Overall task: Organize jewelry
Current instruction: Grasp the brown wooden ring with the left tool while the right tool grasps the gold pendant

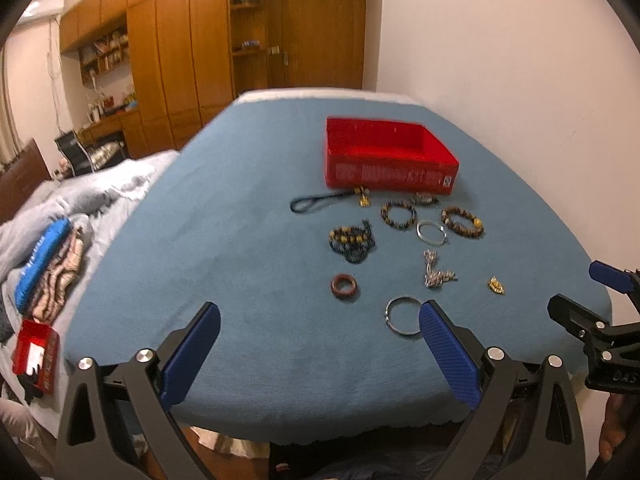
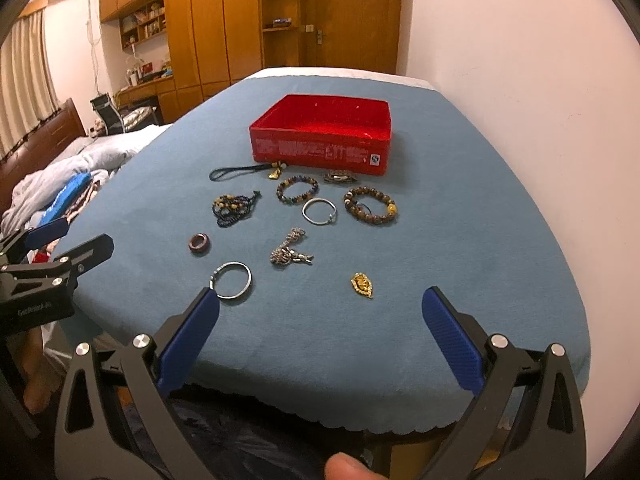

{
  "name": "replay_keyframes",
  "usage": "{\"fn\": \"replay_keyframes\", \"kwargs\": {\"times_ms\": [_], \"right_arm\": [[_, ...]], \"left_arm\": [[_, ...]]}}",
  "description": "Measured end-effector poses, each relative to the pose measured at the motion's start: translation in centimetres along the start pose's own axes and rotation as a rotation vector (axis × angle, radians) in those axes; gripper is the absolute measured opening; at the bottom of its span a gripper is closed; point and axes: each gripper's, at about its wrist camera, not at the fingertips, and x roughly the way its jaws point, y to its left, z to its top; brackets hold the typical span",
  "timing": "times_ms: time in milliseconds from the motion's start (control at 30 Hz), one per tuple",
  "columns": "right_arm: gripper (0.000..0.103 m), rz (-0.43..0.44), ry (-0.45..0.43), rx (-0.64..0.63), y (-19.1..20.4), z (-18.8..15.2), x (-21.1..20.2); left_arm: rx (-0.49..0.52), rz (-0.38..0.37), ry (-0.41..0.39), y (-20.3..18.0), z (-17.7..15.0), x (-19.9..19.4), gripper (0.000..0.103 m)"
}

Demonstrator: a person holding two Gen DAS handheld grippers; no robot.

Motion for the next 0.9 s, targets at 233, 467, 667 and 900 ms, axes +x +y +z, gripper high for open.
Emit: {"fn": "replay_keyframes", "kwargs": {"times_ms": [233, 467, 667, 900], "right_arm": [[0.100, 0.035, 0.056, 0.014, -2.2, -0.5, 3.8], [0.050, 0.072, 0.159, 0.069, -4.9, -1.2, 9.0], [0.046, 0.059, 0.206, 0.058, -5.5, -1.7, 12.3], [0.044, 0.069, 0.187, 0.018, -5.6, -1.1, 13.7]], "left_arm": [[-0.016, -0.041, 0.078, 0.4, -0.4, 5.1, 0.099], [-0.008, -0.056, 0.148, 0.2, -0.6, 10.0, 0.099], [0.010, -0.049, 0.179, -0.1, -0.1, 12.8, 0.099], [0.027, -0.046, 0.210, -0.5, 0.3, 15.2, 0.099]]}}
